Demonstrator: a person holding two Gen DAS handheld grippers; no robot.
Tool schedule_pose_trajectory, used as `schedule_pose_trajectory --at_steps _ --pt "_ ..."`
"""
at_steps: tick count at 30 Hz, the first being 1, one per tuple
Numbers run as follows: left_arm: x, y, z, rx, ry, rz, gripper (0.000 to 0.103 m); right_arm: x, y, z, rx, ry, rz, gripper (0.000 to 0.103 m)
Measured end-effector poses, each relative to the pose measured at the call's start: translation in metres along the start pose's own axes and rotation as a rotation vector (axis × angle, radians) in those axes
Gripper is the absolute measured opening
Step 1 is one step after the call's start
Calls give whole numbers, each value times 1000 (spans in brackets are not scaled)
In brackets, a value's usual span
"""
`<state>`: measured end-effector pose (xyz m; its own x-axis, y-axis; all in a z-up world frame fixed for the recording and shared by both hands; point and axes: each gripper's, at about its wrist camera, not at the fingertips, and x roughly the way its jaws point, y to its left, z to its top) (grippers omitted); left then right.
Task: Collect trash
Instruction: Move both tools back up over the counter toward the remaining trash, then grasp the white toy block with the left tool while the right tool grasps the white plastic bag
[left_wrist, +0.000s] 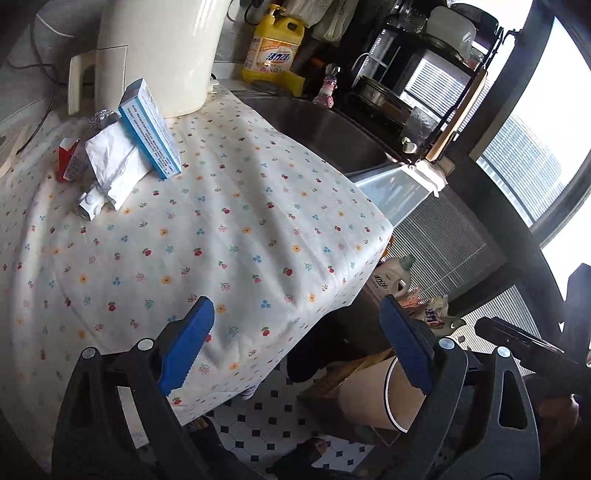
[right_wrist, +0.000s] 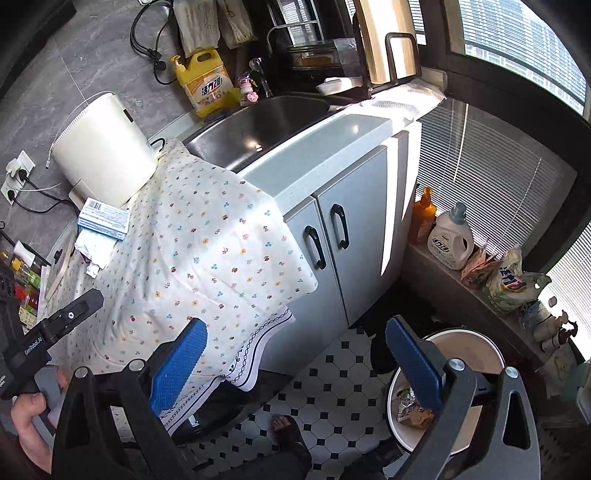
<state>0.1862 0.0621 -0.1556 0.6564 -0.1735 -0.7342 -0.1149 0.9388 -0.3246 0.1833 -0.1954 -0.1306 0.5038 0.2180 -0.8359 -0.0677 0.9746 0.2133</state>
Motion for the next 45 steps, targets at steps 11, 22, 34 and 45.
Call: schedule_pose_trajectory --at_steps 11,22,34,45 --pt "-24 82 16 -76 -54 63 90 26 72 8 -63 3 37 95" --pt "-21 145 41 -66 -43 72 59 52 137 10 -52 -21 45 95" --pt "12 184 73 -15 13 52 46 59 151 6 22 -29 -31 95" --pt "34 187 78 -5 49 3 31 65 163 10 18 -19 -54 95"
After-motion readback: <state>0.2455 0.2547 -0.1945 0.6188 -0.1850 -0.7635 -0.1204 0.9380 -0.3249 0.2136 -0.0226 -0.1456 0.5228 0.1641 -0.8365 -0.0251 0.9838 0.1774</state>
